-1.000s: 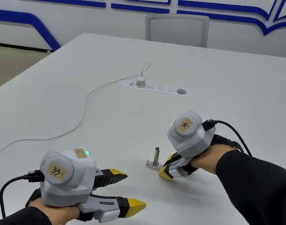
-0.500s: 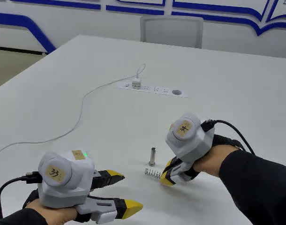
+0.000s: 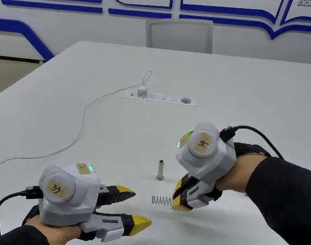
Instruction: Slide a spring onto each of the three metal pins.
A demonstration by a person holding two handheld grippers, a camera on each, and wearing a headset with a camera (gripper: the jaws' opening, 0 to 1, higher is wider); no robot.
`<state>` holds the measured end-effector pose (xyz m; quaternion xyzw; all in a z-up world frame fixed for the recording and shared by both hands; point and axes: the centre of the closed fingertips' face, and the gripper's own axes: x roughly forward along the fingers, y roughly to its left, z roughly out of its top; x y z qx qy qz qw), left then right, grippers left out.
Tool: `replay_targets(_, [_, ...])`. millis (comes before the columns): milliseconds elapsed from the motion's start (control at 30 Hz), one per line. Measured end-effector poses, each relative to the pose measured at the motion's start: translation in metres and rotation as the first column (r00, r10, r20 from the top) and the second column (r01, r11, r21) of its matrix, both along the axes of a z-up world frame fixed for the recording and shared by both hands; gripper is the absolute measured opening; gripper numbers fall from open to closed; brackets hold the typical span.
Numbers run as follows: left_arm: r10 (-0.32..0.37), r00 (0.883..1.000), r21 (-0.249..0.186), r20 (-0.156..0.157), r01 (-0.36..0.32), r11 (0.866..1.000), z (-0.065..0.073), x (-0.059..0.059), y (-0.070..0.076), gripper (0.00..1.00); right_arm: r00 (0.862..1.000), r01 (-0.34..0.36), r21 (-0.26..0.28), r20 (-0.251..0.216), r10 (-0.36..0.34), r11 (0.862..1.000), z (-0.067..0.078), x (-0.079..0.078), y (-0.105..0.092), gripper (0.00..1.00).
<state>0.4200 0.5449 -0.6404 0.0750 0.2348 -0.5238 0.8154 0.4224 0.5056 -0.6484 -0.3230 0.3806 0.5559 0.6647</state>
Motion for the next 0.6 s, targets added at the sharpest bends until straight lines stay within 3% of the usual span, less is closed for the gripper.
replay_targets(600, [-0.120, 0.991, -0.014, 0.053, 0.120, 0.993, 0.009, -0.016, -0.015, 0.21, 0.990, -0.141, -0.017, -0.005, 0.141, 0.990, 0.012, -0.022, 0.012, 0.11])
